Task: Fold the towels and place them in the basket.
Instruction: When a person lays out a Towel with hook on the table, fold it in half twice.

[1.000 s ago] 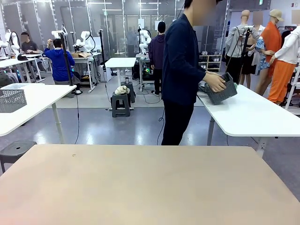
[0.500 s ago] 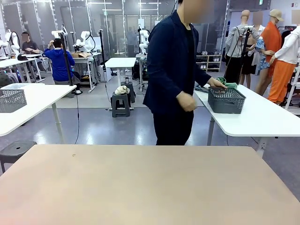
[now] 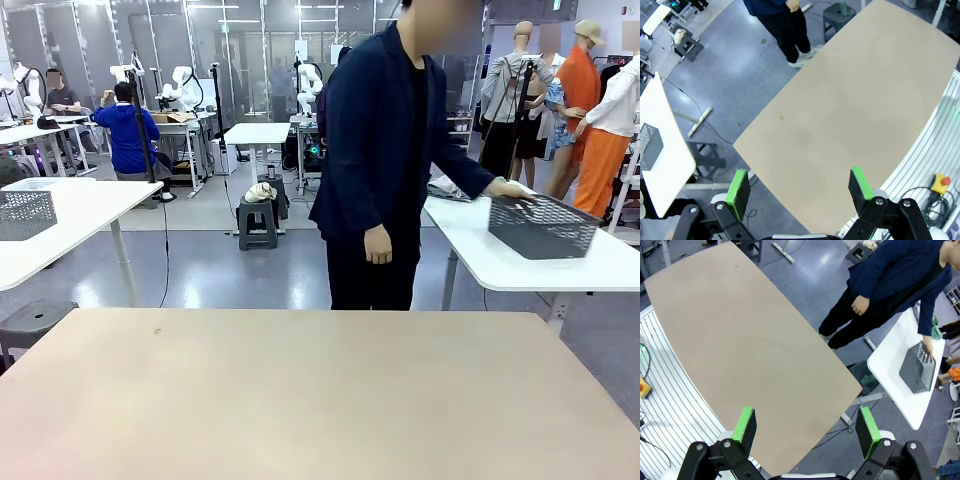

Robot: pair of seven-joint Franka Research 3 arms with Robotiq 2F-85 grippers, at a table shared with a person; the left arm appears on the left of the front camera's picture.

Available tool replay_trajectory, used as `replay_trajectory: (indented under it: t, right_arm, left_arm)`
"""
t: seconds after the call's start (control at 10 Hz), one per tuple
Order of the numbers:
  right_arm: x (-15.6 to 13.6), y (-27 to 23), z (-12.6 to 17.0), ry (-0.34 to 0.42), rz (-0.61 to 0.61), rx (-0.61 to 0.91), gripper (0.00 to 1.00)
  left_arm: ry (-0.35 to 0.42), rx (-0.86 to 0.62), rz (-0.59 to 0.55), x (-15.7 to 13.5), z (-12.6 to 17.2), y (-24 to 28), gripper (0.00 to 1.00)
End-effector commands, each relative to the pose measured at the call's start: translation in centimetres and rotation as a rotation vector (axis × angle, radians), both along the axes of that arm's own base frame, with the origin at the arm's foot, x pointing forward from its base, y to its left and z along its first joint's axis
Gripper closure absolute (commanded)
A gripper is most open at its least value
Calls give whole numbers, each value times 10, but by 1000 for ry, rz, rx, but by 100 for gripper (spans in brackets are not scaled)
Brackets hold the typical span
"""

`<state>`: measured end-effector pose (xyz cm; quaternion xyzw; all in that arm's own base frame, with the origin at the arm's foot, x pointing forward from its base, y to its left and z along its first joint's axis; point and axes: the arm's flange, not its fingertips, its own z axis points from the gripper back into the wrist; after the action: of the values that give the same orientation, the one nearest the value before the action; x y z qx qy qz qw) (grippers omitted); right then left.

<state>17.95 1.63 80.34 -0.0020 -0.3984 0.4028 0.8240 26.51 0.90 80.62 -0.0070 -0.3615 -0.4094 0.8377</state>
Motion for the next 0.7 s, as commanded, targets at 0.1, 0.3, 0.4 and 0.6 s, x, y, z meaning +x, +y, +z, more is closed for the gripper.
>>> replay_trajectory:
  t: [0.1,0.3,0.4,0.6]
  right_arm:
    - [1,-1,0,-1,0,1,0]
    - [1,-1,0,-1,0,1,0]
    - [1,-1,0,-1,0,1,0]
    - [1,-1,0,-1,0,1,0]
  left_arm:
    - [-4,7,-5,-2,-1,0,0]
    - [-4,7,-5,-2,-1,0,0]
    - [-4,7,-5,-2,-1,0,0]
    - [-4,7,-5,-2,-1,0,0]
